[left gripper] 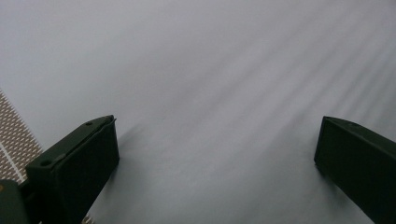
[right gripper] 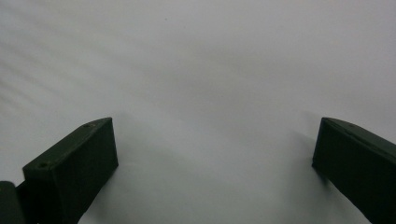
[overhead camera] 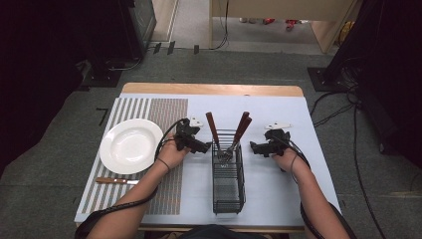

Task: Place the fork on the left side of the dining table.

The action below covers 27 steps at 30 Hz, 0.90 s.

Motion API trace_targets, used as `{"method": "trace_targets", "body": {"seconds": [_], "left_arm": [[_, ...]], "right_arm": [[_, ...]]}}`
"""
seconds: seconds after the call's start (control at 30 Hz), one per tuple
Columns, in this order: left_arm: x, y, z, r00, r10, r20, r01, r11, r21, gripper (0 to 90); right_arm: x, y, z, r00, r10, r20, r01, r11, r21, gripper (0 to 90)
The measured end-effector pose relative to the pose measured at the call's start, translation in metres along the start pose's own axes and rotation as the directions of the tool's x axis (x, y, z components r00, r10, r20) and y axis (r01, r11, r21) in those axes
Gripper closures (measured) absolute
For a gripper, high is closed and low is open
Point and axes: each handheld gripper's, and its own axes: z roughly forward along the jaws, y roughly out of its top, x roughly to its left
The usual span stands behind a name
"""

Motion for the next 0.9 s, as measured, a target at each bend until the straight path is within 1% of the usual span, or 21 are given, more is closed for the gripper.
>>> {"method": "trace_targets", "body": {"seconds": [0.2,0.33,0.5,0.6,0.9], "left_arm": [[-0.0003,-0.0002,-0.0002,1.0000,0.000,-0.003,0.000,1.0000,-0.001,0.0],[-0.0023,-0.0007,-0.0008,0.9998,-0.009,-0.020,0.009,1.0000,-0.001,0.0],[-0.0031,-0.0006,-0.0008,0.9995,-0.015,-0.027,0.015,0.9999,-0.001,0.0],[-0.0021,-0.0006,-0.0007,0.9996,-0.021,-0.021,0.021,0.9998,-0.002,0.0],[-0.0023,-0.0005,-0.0006,0.9995,-0.020,-0.023,0.020,0.9998,-0.002,0.0]], "right_arm": [[0.0000,0.0000,0.0000,1.0000,0.000,0.000,0.000,1.000,0.000,0.0],[0.0000,0.0000,0.0000,1.0000,0.000,0.000,0.000,1.000,0.000,0.0],[-0.0001,0.0000,0.0002,1.0000,0.000,0.000,0.000,1.000,-0.002,0.0],[-0.0001,0.0002,0.0002,1.0000,0.001,0.000,-0.001,1.000,0.000,0.0],[-0.0003,0.0004,0.0002,1.0000,0.000,-0.001,0.000,1.000,0.002,0.0]]}}
